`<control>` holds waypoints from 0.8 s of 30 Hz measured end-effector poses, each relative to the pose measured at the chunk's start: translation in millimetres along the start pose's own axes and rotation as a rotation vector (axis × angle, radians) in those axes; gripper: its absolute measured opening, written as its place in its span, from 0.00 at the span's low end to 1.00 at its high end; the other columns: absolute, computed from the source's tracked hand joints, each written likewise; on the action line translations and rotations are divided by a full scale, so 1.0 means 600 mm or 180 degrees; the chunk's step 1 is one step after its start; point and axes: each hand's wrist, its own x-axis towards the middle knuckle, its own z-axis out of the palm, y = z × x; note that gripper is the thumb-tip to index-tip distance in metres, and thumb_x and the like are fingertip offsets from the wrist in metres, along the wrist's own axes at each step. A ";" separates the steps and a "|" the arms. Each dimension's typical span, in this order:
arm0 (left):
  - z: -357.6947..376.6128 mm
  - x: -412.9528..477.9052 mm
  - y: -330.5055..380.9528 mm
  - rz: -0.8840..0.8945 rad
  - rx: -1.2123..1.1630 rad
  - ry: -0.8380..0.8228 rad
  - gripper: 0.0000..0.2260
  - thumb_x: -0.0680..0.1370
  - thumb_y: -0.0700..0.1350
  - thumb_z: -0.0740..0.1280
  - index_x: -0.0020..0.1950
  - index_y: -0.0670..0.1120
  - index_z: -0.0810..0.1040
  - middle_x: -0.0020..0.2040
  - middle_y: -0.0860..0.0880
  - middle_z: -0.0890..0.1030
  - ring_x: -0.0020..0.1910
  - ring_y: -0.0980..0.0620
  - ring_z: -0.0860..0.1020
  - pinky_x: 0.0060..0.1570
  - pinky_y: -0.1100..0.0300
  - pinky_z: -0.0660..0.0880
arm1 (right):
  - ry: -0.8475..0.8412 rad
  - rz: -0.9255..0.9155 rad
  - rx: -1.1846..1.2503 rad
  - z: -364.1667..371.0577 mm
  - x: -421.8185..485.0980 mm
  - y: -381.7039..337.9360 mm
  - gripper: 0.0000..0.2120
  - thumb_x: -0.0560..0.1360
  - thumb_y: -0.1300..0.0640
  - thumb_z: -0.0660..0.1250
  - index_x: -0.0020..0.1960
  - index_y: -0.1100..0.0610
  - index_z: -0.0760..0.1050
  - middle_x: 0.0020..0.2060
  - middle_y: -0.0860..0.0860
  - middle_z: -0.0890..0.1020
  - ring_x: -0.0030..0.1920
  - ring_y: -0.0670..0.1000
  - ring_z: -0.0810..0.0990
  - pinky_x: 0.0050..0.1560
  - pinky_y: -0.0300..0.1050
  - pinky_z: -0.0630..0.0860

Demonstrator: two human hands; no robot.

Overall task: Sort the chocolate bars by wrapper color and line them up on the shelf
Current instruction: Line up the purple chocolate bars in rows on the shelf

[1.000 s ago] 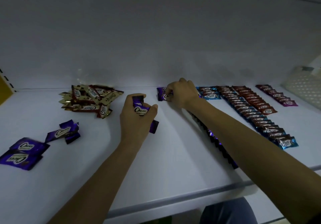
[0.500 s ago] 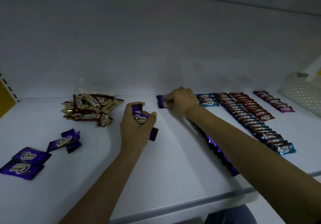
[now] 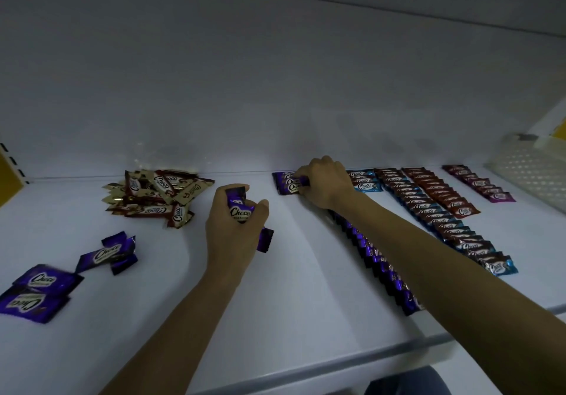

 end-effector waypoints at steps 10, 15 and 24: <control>0.001 0.004 -0.006 0.0030 -0.0067 0.0055 0.11 0.76 0.41 0.70 0.49 0.55 0.73 0.39 0.56 0.77 0.35 0.55 0.76 0.35 0.59 0.74 | -0.0099 0.0116 0.0426 -0.004 -0.001 -0.005 0.14 0.77 0.55 0.65 0.62 0.51 0.77 0.54 0.54 0.78 0.57 0.58 0.73 0.53 0.45 0.67; 0.001 0.008 0.000 0.0001 -0.0266 0.0343 0.11 0.76 0.42 0.69 0.55 0.50 0.72 0.46 0.51 0.78 0.39 0.57 0.77 0.41 0.62 0.75 | -0.0322 0.0274 0.3414 -0.058 -0.087 -0.080 0.17 0.79 0.46 0.61 0.43 0.58 0.80 0.34 0.50 0.81 0.34 0.47 0.79 0.39 0.39 0.76; -0.003 0.011 0.011 -0.0334 -0.0716 0.0501 0.07 0.78 0.45 0.68 0.53 0.46 0.72 0.41 0.49 0.78 0.35 0.60 0.77 0.38 0.64 0.76 | -0.0549 0.0152 0.4521 -0.055 -0.147 -0.111 0.05 0.73 0.69 0.69 0.44 0.61 0.78 0.30 0.51 0.82 0.29 0.44 0.79 0.32 0.33 0.73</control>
